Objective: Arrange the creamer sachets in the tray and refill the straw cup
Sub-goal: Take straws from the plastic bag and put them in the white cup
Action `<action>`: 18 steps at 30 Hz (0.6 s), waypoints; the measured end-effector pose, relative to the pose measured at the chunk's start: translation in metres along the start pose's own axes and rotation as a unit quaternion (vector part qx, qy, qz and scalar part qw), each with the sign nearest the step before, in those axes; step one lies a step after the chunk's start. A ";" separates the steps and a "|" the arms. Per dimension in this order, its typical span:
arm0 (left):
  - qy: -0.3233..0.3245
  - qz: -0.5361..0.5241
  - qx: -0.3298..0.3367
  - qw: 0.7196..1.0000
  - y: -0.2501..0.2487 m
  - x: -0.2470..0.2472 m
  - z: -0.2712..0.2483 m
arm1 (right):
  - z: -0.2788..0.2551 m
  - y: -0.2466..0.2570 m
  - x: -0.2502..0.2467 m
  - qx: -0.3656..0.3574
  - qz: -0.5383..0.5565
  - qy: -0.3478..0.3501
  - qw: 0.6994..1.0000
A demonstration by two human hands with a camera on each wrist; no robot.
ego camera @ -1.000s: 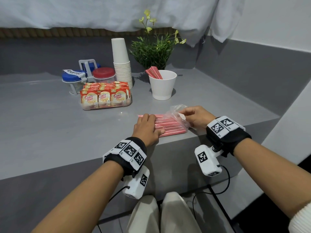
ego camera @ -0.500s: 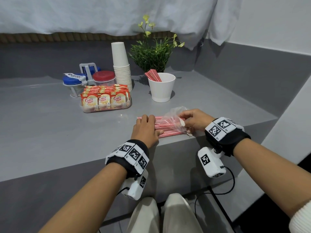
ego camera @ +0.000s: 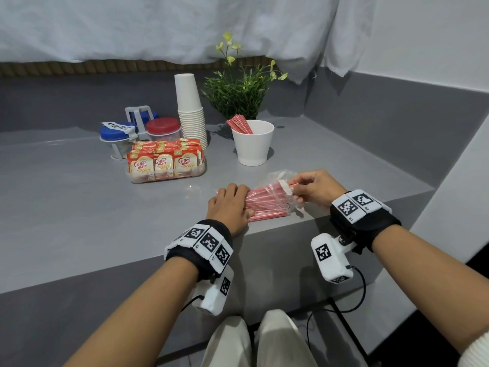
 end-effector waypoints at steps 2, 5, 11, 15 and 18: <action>0.004 0.014 -0.005 1.000 -0.001 0.001 0.001 | -0.005 -0.004 0.013 0.023 0.046 0.031 0.998; 0.014 0.028 -0.008 0.999 -0.001 0.003 0.000 | -0.008 -0.002 0.026 0.002 0.044 0.018 0.999; 0.009 0.032 -0.007 0.999 0.005 0.001 -0.006 | 0.001 0.011 0.010 -0.046 -0.001 -0.054 0.997; 0.018 0.022 -0.015 0.999 0.009 0.000 -0.008 | 0.008 0.017 -0.014 -0.059 0.101 -0.088 0.989; 0.042 -0.016 -0.024 0.999 0.006 -0.001 -0.003 | 0.009 0.017 -0.013 -0.054 0.219 -0.090 0.970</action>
Point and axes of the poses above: each hand's wrist, its own z-axis towards the middle knuckle, its own x-axis out of the palm, y = z × x, the point moved 10 cm from there along z, towards the middle knuckle, and after that the axes turned 9 degrees about z, right-handed, at the moved point
